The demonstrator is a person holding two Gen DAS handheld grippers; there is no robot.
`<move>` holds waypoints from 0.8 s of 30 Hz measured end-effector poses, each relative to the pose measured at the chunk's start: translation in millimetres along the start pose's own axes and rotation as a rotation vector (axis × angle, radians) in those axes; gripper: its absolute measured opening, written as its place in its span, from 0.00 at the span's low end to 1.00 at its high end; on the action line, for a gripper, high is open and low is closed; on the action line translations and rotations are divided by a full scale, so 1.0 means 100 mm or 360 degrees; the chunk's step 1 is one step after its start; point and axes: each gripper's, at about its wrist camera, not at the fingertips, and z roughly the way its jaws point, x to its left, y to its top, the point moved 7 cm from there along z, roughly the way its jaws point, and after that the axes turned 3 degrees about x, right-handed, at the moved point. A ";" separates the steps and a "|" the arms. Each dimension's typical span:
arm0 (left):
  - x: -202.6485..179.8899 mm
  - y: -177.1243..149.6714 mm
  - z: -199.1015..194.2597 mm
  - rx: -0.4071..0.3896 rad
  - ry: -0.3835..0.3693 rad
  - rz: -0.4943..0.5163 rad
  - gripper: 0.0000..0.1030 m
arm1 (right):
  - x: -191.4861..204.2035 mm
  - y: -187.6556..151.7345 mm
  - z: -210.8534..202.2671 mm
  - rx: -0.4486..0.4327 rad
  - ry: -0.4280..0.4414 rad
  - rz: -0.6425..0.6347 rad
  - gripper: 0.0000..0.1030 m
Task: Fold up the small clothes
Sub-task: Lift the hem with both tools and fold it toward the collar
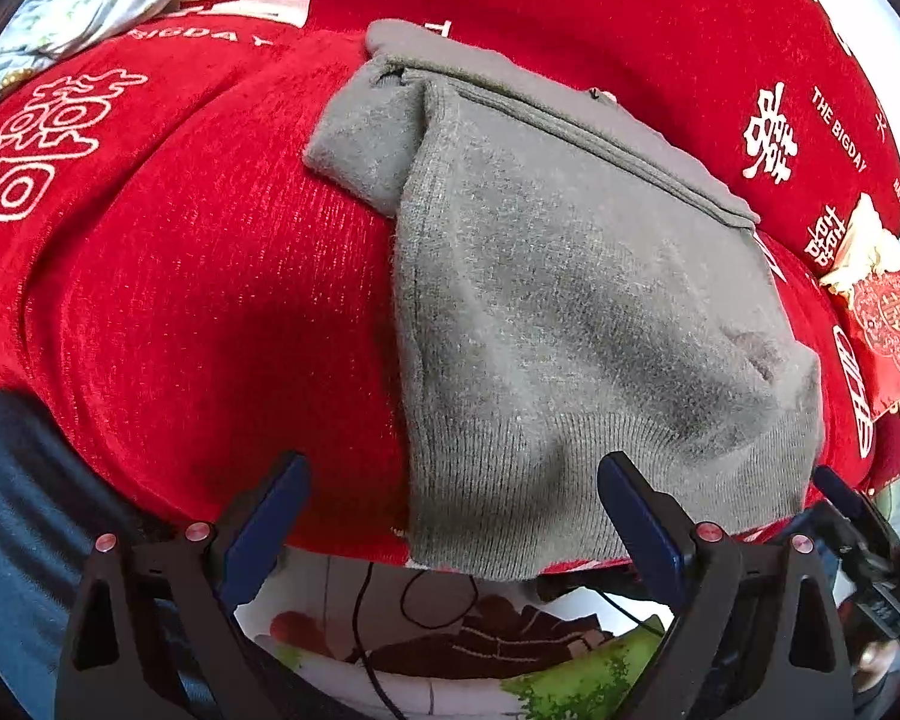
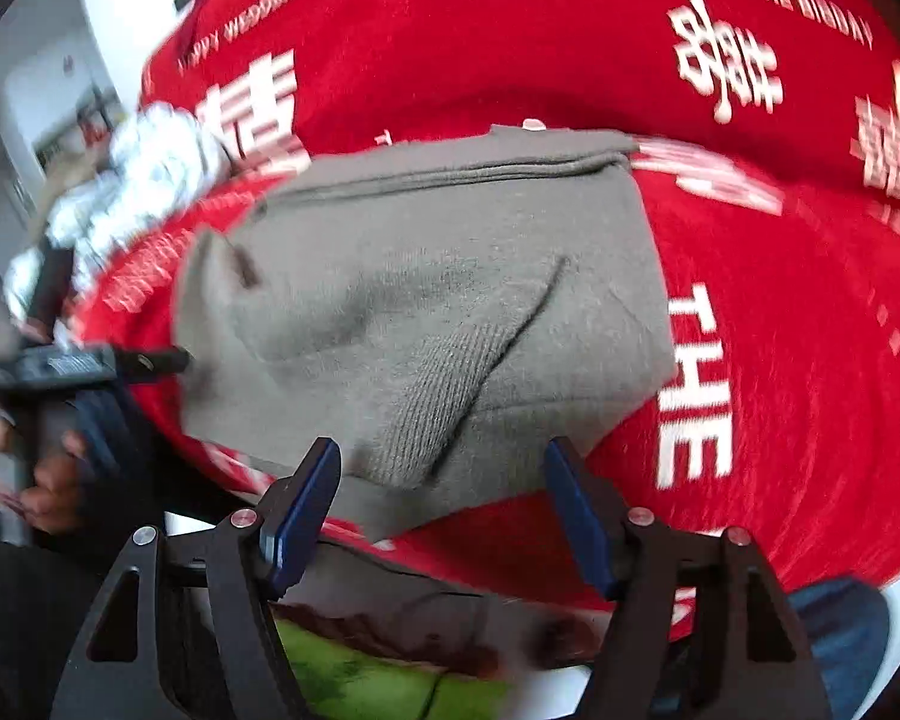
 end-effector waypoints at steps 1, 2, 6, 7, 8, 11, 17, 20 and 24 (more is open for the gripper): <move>-0.03 0.02 0.03 0.0017 -0.0026 0.0001 0.94 | -0.02 0.02 0.02 -0.0001 0.0021 0.0046 0.72; -0.09 0.04 0.07 0.0038 -0.0069 0.0015 0.94 | -0.11 0.08 0.04 -0.0011 0.0085 0.0180 0.72; -0.26 0.02 0.21 0.0073 -0.0040 0.0088 0.94 | -0.33 0.14 0.08 0.0004 0.0149 0.0432 0.66; -0.29 0.00 0.21 0.0064 -0.0008 0.0120 0.93 | -0.35 0.12 0.07 0.0014 0.0155 0.0442 0.66; -0.28 -0.02 0.19 0.0053 0.0000 0.0139 0.87 | -0.33 0.09 0.01 -0.0001 0.0183 0.0428 0.66; -0.25 -0.04 0.17 0.0044 -0.0026 0.0125 0.87 | -0.19 0.01 -0.10 -0.0027 0.0205 0.0258 0.66; -0.24 0.08 0.11 -0.0008 -0.0014 0.0118 0.55 | -0.19 0.15 0.10 -0.0026 0.0245 0.0354 0.66; -0.30 0.09 0.10 0.0033 0.0018 0.0210 0.10 | -0.16 0.12 0.42 0.0175 0.0178 0.0319 0.07; -0.29 -0.26 -0.21 0.0109 -0.0110 0.0342 0.10 | 0.28 -0.18 -0.12 0.0123 0.0283 -0.0069 0.07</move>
